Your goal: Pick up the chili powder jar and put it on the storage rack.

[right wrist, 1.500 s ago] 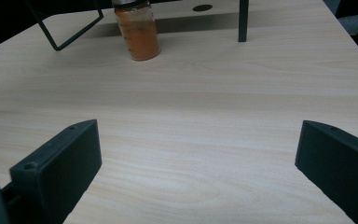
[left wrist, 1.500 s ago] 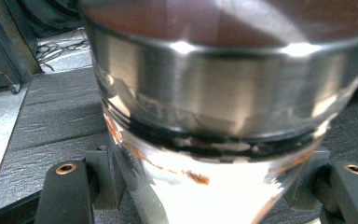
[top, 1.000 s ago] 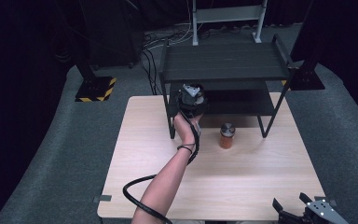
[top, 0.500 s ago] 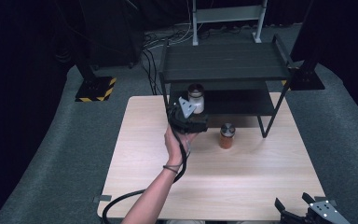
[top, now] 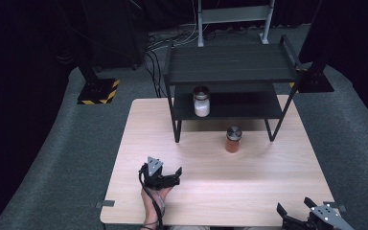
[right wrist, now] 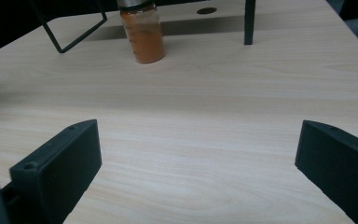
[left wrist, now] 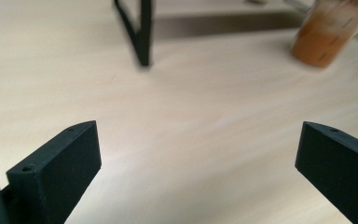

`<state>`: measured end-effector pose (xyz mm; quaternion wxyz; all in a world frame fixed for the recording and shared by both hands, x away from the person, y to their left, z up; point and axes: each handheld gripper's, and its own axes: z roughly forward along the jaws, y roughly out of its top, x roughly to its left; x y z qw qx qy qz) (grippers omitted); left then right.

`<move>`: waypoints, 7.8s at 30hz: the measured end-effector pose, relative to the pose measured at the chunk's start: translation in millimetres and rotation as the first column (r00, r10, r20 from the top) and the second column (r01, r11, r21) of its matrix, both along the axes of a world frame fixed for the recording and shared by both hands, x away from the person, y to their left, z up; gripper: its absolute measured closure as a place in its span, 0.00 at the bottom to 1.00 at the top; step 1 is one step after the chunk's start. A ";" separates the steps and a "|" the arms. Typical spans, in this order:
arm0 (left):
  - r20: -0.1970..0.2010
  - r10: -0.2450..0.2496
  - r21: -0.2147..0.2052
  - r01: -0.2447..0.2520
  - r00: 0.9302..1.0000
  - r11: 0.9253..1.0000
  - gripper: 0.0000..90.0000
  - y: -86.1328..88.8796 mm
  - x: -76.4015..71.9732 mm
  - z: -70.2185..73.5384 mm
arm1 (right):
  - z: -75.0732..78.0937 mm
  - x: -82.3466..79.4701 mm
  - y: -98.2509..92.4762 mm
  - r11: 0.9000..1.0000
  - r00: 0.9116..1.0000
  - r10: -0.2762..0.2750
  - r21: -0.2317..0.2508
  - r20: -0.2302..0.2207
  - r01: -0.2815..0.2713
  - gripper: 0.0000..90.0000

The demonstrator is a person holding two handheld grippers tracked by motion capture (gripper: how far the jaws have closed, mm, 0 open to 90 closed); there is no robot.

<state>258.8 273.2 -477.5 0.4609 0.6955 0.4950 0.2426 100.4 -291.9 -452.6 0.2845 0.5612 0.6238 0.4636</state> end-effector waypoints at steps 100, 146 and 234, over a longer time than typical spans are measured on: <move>-0.209 -0.133 0.206 0.177 0.969 0.963 0.00 -31.1 38.3 15.7 | -14.4 259.4 100.5 0.961 0.978 0.204 -0.181 -0.054 -0.210 0.35; -0.209 -0.202 0.211 0.245 0.957 0.946 0.00 -33.2 47.6 16.2 | 17.0 251.5 82.0 0.955 0.972 0.229 -0.182 -0.058 -0.236 0.35; -0.211 -0.237 0.213 0.281 0.948 0.936 0.00 -37.9 54.7 16.6 | 61.0 247.0 66.5 0.945 0.970 0.243 -0.221 -0.012 -0.240 0.34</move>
